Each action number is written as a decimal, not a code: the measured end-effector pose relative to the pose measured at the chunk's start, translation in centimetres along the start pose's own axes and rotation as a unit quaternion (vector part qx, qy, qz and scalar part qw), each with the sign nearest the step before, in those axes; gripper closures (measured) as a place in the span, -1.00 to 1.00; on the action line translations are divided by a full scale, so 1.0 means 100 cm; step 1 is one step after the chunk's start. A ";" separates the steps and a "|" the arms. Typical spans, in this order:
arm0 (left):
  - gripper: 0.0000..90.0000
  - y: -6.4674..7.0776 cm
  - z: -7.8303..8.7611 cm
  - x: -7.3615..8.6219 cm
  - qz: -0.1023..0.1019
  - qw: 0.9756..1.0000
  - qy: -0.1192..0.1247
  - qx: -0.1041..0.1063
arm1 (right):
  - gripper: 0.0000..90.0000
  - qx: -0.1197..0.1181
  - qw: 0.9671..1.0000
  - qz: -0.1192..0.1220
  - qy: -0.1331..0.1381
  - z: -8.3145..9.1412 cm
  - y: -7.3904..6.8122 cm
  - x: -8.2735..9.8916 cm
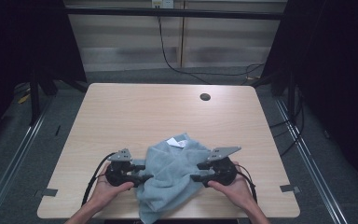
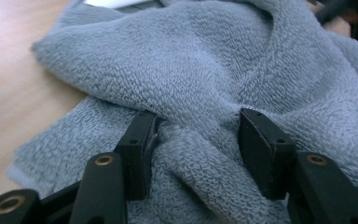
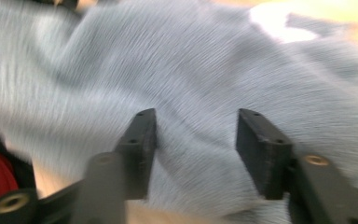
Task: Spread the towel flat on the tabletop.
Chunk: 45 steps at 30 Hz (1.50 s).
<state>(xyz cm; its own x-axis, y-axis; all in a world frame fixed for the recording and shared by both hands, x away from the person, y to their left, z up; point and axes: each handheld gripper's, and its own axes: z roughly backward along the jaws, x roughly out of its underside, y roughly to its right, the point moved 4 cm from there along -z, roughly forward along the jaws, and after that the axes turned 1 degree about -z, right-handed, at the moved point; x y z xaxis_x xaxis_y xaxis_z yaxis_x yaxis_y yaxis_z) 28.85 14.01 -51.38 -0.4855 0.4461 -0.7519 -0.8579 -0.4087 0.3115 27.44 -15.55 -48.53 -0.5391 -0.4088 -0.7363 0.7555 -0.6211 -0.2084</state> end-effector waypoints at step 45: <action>-0.35 -0.071 -0.007 -0.013 0.044 0.993 0.005 -0.105 | 0.59 0.000 1.000 -0.002 -0.004 -0.129 0.020 -0.056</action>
<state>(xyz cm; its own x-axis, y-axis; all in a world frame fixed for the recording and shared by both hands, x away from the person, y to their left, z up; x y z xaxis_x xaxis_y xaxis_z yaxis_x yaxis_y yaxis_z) 35.66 15.75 -53.02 -0.5550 0.3941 -0.7326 -0.7573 -0.6039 0.2488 36.76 -5.86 -53.07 -0.5455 -0.4107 -0.7305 0.7532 -0.6225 -0.2125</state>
